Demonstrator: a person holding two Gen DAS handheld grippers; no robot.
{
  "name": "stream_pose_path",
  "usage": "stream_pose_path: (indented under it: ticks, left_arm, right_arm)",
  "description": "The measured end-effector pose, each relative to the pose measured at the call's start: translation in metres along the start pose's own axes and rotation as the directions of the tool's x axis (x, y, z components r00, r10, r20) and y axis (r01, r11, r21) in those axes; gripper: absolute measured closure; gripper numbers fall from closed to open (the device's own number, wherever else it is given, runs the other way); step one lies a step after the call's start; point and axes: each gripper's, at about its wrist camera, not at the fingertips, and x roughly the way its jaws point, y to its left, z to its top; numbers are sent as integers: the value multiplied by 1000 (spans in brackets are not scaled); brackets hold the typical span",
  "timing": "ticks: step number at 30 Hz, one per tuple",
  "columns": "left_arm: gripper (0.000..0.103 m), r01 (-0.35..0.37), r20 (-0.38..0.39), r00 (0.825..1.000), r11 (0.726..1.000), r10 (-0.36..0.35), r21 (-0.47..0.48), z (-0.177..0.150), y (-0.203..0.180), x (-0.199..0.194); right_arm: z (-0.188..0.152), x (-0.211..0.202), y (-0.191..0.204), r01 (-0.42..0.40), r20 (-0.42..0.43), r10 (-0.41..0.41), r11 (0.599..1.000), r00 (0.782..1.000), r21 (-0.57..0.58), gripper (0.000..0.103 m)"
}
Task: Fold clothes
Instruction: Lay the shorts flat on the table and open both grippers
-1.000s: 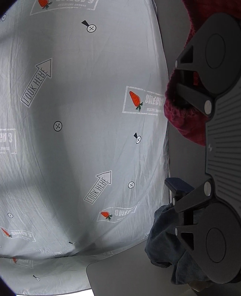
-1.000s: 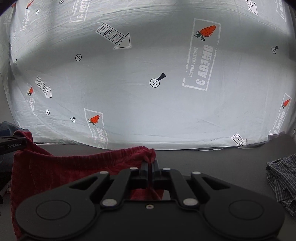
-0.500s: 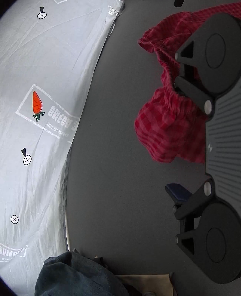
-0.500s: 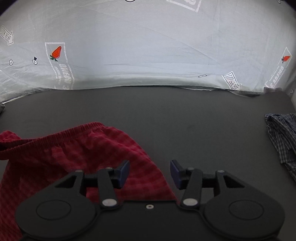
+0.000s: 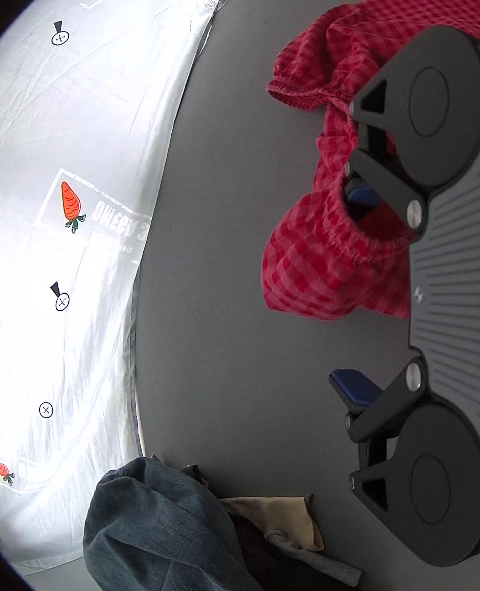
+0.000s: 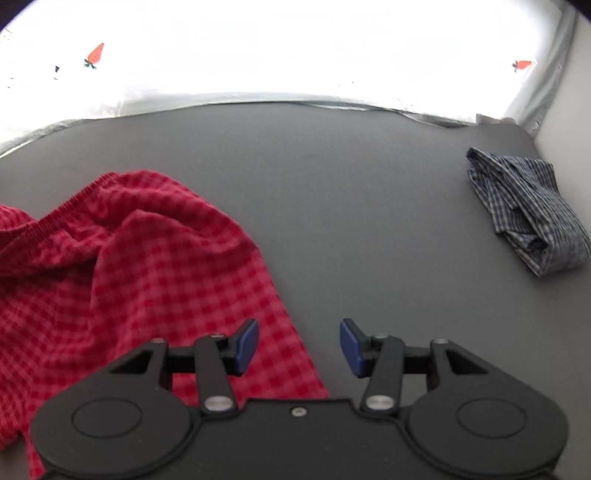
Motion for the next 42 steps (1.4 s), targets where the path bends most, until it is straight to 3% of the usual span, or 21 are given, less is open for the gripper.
stream_pose_path:
  ticks: [3, 6, 9, 13, 15, 16, 17, 23, 27, 31, 34, 37, 39, 42]
  left_arm:
    - [16, -27, 13, 1000, 999, 26, 41, 5, -4, 2]
    - [21, -48, 12, 999, 999, 48, 4, 10, -6, 6]
    - [26, -51, 19, 998, 997, 52, -59, 21, -3, 13]
    - [26, -67, 59, 996, 997, 69, -47, 45, -16, 27]
    - [26, -70, 70, 995, 997, 73, -33, 58, -23, 39]
    - [26, -71, 73, 995, 997, 73, -27, 65, -26, 45]
    - [26, -71, 77, 994, 997, 73, -21, 72, -29, 52]
    - [24, -50, 69, 996, 999, 48, 22, 110, -45, 102]
    - [15, 6, -81, 997, 997, 1, 82, 127, -62, 147]
    - [15, 109, -259, 964, 976, -58, 186, 127, -72, 177]
    - [15, 168, -318, 941, 978, -120, 127, 126, -62, 176]
    - [14, 259, -303, 920, 966, -250, -10, 127, -42, 164]
    - [14, 273, -243, 926, 957, -290, -101, 129, -27, 150]
    - [14, 270, -135, 947, 948, -293, -169, 128, -9, 120]
  right_arm:
    - [34, 15, 32, -102, 76, 108, 991, 991, -83, 53]
    - [65, 38, 66, -159, 88, 178, 969, 980, -189, 53]
    - [92, 70, 97, -205, 56, 226, 946, 973, -253, 50]
    - [110, 111, 125, -277, -55, 274, 903, 960, -328, 53]
    - [110, 120, 129, -268, -70, 262, 890, 963, -368, 75]
    - [110, 121, 129, -258, -61, 254, 887, 965, -384, 93]
    - [111, 119, 127, -234, -29, 241, 890, 970, -391, 101]
    - [131, 113, 91, -14, 149, 65, 948, 987, -317, 102]
    - [146, 126, 71, 75, 162, -39, 973, 986, -219, 102]
    - [147, 141, 69, 98, 95, -81, 975, 992, -200, 96]
    - [144, 137, 67, 78, 70, -66, 979, 995, -187, 78]
    - [138, 121, 65, 39, 85, -23, 982, 996, -184, 70]
    - [132, 112, 65, 45, 99, -25, 979, 995, -197, 70]
    - [121, 88, 55, 48, 113, -28, 982, 993, -182, 66]
